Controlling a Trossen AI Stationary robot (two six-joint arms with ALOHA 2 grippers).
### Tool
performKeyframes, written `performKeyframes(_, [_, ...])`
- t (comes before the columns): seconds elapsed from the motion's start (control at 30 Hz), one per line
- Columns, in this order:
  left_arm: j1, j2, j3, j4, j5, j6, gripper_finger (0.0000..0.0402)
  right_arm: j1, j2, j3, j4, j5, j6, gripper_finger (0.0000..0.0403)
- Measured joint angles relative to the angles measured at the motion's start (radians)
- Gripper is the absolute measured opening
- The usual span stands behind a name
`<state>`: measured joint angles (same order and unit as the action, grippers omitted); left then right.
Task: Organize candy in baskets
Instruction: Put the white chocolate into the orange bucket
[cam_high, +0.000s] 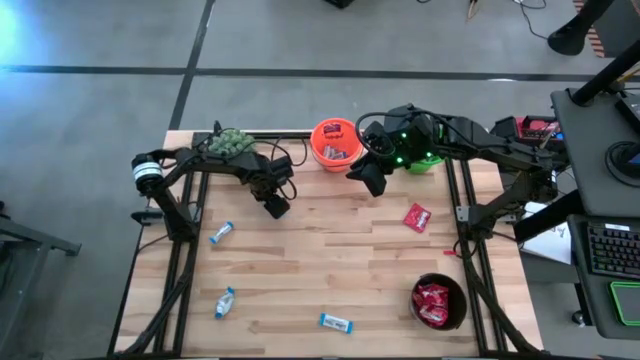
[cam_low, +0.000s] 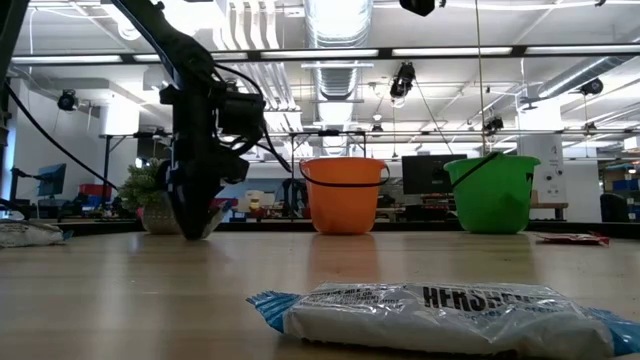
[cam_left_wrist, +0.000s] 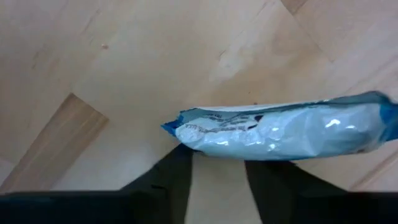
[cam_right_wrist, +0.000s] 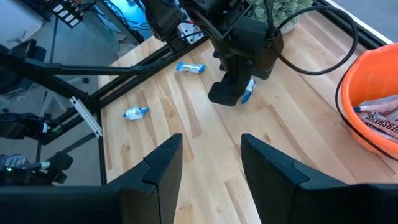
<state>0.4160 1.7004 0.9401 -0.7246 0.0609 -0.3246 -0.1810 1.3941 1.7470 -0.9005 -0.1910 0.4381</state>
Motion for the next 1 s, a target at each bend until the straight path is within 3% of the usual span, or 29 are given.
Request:
performKeyframes(0.23, [0.0,0.0,0.0,-0.001,0.001,0.017,0.001,0.0,0.0,0.0,0.0,0.0,0.0,0.0153])
performKeyframes(0.57, [0.0,0.0,0.0,-0.036,0.04,0.028,0.0001,0.0,0.0,0.0,0.0,0.0,0.0,0.0153])
performKeyframes(0.73, [-0.004,-0.002,0.0,-0.049,0.107,0.072,0.0,0.0,0.0,0.0,0.0,0.0,0.0,0.0153])
performKeyframes(1.0, [-0.01,-0.079,0.0,-0.068,0.107,0.077,0.0,0.0,0.0,0.0,0.0,0.0,-0.001,0.0153])
